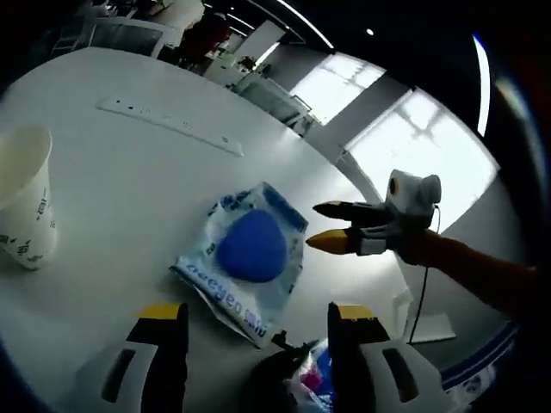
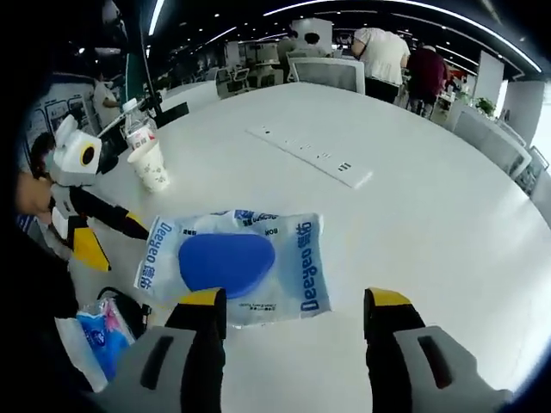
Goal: Arrange the tabletop items into an orderly group along one side of the table until the central work area is clear of visible clutter.
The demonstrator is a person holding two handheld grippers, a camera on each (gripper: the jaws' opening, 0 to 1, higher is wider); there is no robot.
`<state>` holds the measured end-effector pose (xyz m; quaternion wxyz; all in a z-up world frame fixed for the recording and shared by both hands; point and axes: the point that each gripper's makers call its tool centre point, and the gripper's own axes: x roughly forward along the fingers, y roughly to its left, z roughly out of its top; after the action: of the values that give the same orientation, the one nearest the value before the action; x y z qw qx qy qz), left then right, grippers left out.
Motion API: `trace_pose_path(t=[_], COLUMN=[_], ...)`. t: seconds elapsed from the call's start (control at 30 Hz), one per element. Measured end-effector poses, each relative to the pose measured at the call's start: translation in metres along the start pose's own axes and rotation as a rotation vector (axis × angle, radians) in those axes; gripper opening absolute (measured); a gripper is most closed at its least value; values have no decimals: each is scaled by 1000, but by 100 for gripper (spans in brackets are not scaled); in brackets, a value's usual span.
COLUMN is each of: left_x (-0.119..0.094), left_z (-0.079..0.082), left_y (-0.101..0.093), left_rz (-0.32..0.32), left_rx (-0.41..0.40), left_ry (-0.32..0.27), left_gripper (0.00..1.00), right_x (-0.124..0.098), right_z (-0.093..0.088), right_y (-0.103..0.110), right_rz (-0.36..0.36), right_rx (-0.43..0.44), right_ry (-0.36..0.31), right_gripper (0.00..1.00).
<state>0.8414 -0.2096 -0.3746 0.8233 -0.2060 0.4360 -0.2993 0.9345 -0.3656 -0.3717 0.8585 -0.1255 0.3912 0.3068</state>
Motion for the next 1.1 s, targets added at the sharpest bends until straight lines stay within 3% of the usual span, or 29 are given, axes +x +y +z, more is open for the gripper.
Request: trace_pose_path(t=[0.2,0.37,0.5,0.7,0.93,1.1], left_x=[7,12,15,20,22,23], left_z=[2,0,-10,-12,-13,-13], left_y=[6,13,16,21,25,26], left_rz=[14,28,32,51,65,75], left_rx=[-19,-32,-81,-73,-47,-36], left_ry=[18,52,120,130,143,152], left_gripper=[51,44,32,22,14,9], right_x=[7,18,20,25,28,26], right_z=[-1,-6,-5,-9,-16,-16], right_y=[-3,-9,-9,-9,-9,-12], right_rz=[-7,-12,-7,-8,-6,-19], right_rx=[4,30,51,57,60,59], right_ry=[7,15,12,35,50,49], right_gripper=[45,43,37,25,22,10])
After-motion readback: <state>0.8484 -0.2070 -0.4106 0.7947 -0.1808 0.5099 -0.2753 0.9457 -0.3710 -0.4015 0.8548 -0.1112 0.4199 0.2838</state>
